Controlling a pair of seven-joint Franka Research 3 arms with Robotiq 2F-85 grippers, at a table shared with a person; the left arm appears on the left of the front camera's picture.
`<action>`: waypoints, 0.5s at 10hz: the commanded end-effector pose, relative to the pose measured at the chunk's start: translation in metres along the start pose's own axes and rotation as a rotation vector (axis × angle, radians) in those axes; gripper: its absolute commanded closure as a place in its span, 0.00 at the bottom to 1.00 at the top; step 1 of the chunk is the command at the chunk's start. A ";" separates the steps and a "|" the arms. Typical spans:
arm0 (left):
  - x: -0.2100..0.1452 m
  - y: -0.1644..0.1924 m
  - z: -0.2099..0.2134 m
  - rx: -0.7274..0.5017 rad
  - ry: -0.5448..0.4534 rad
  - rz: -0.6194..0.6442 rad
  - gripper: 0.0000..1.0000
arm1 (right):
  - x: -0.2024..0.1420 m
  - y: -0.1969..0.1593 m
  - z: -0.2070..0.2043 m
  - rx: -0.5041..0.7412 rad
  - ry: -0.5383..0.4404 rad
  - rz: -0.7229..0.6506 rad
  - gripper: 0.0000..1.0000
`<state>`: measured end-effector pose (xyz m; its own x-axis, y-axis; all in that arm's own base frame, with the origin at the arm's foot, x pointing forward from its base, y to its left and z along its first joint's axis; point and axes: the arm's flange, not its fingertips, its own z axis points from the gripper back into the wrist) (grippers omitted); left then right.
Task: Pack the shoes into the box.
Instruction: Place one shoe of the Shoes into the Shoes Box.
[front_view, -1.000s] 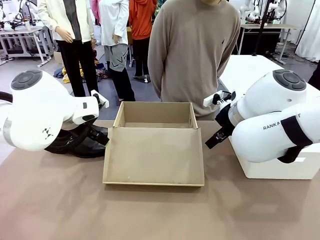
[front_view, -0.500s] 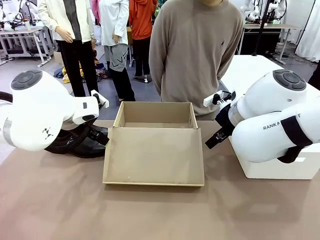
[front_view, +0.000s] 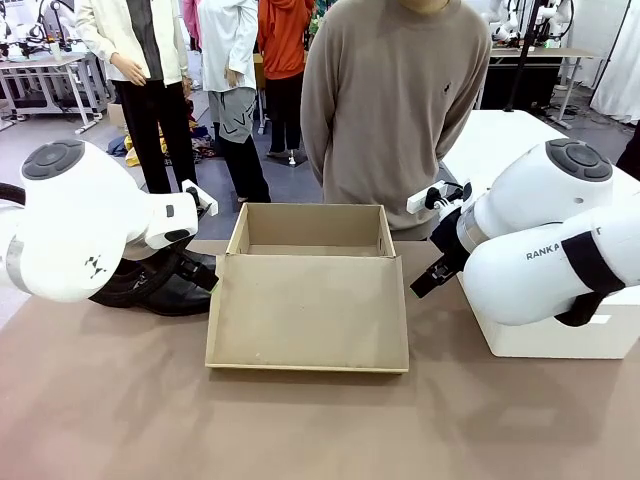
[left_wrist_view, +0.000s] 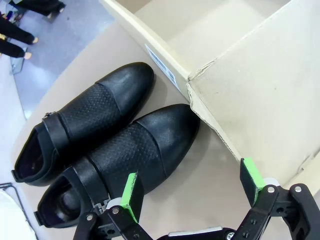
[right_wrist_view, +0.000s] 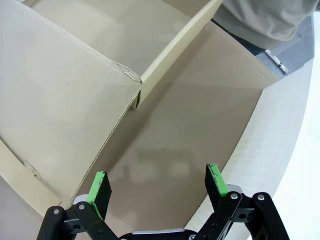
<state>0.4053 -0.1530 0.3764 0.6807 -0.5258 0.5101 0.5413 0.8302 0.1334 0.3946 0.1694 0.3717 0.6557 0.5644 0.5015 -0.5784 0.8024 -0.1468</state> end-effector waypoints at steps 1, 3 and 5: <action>0.000 0.000 0.000 0.000 0.000 0.000 0.00 | 0.000 0.000 0.000 0.000 0.000 0.000 0.00; 0.015 0.003 0.021 0.010 -0.024 -0.008 0.00 | 0.014 -0.013 0.018 0.002 -0.011 -0.010 0.00; 0.032 0.006 0.042 0.026 -0.041 -0.027 0.00 | 0.028 -0.017 0.039 0.014 -0.021 -0.001 0.00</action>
<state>0.4095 -0.1580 0.4150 0.6511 -0.5236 0.5495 0.5404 0.8282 0.1488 0.4028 0.1662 0.4045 0.6539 0.5493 0.5202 -0.5648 0.8120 -0.1473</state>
